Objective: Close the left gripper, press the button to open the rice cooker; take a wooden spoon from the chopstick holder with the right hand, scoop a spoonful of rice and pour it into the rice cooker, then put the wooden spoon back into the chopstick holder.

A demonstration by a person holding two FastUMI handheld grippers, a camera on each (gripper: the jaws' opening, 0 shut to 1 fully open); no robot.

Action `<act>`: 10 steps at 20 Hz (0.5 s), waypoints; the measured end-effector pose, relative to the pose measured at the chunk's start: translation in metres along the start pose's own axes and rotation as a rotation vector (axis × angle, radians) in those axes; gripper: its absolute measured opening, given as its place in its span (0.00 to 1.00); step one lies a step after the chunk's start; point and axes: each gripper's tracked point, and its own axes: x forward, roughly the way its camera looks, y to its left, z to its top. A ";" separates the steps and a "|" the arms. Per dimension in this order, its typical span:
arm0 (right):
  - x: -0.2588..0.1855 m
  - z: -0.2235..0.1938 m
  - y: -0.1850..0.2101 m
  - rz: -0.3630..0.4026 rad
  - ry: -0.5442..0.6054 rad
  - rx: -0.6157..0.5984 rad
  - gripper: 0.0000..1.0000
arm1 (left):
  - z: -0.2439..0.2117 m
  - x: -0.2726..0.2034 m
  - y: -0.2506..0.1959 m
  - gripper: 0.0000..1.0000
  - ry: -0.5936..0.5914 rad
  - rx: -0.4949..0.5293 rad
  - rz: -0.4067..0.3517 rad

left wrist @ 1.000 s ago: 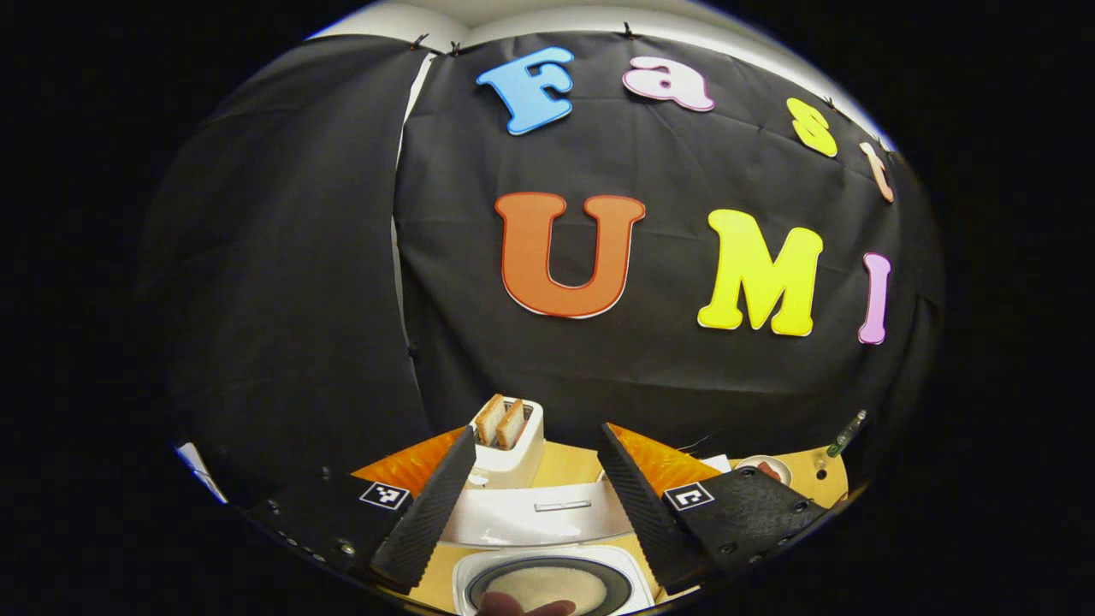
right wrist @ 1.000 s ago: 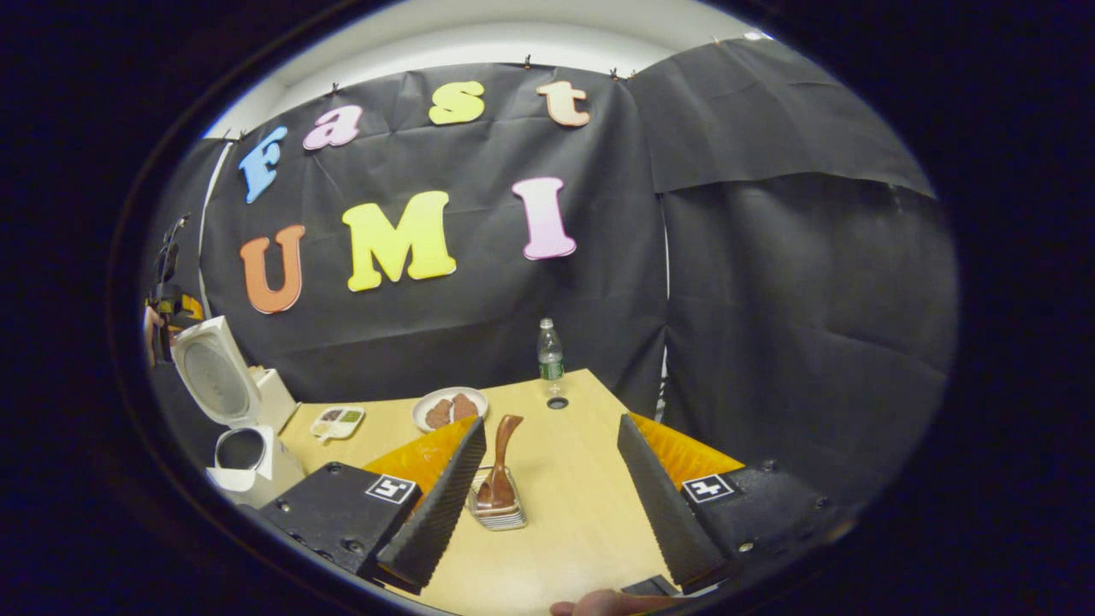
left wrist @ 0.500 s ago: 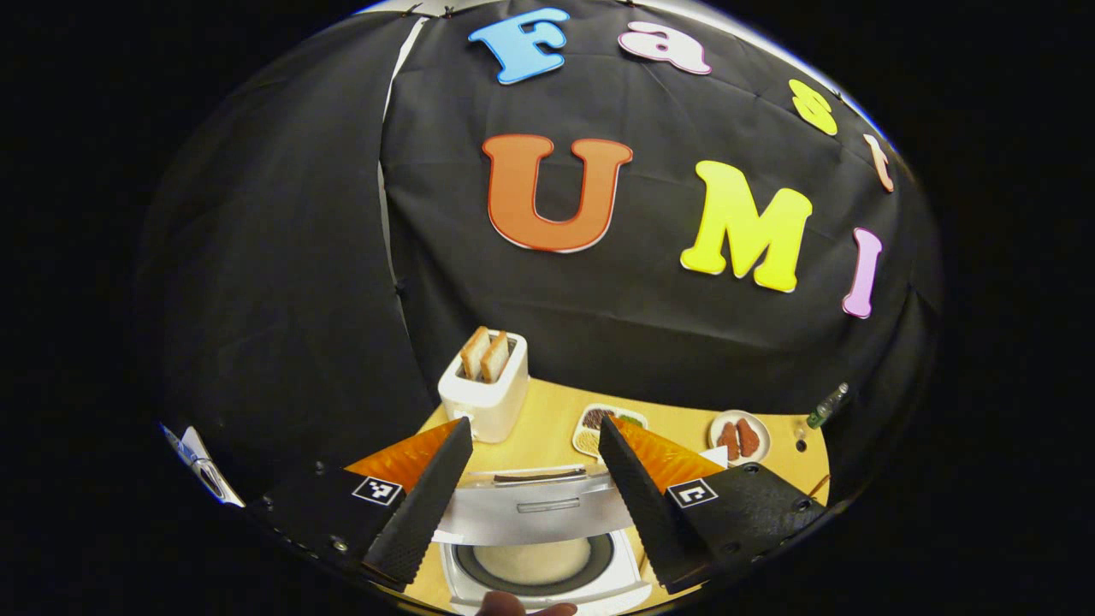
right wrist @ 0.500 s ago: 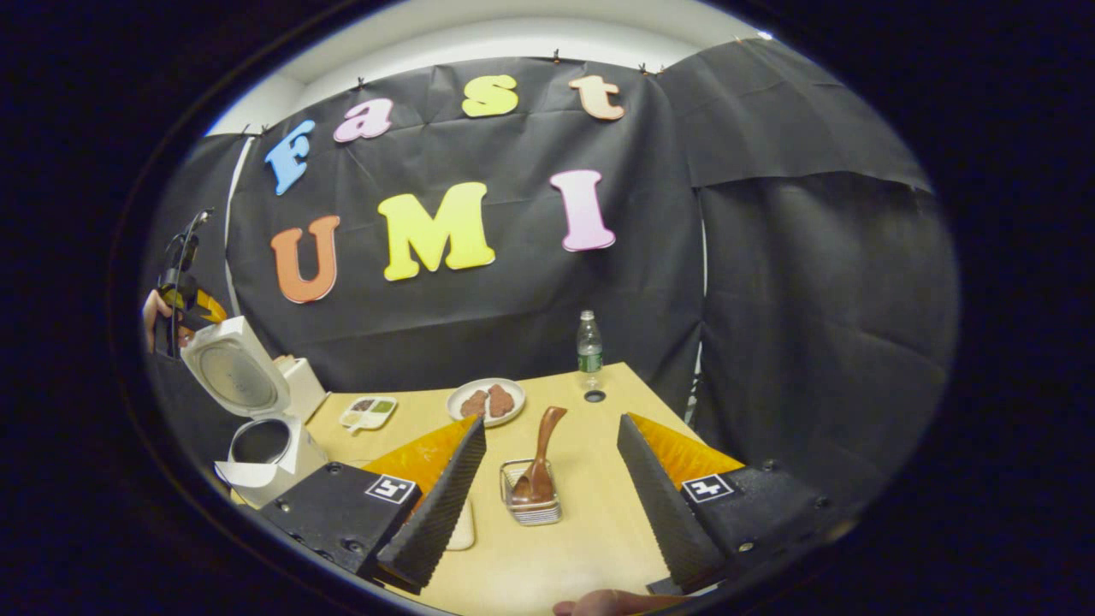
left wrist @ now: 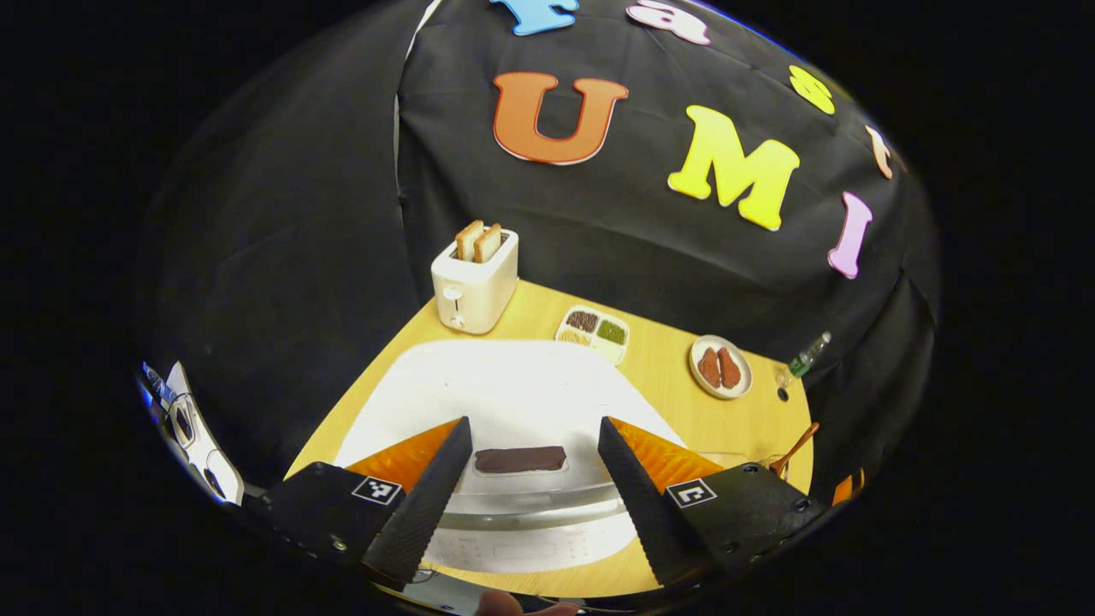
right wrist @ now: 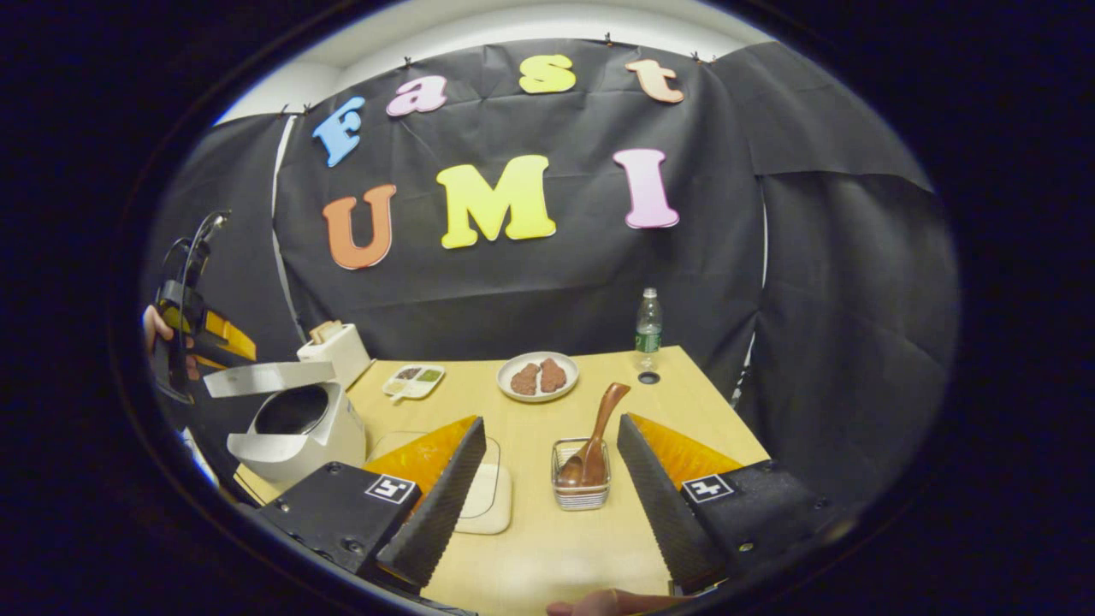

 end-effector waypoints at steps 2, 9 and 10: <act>0.005 0.005 0.002 0.017 0.000 0.005 0.97 | -0.017 0.006 0.002 0.97 0.047 -0.041 0.006; 0.032 0.017 0.010 0.070 0.013 -0.004 0.98 | -0.049 0.030 0.004 0.97 0.161 -0.112 0.042; 0.038 0.016 0.015 0.087 0.025 0.011 0.98 | -0.051 0.032 0.006 0.97 0.170 -0.123 0.050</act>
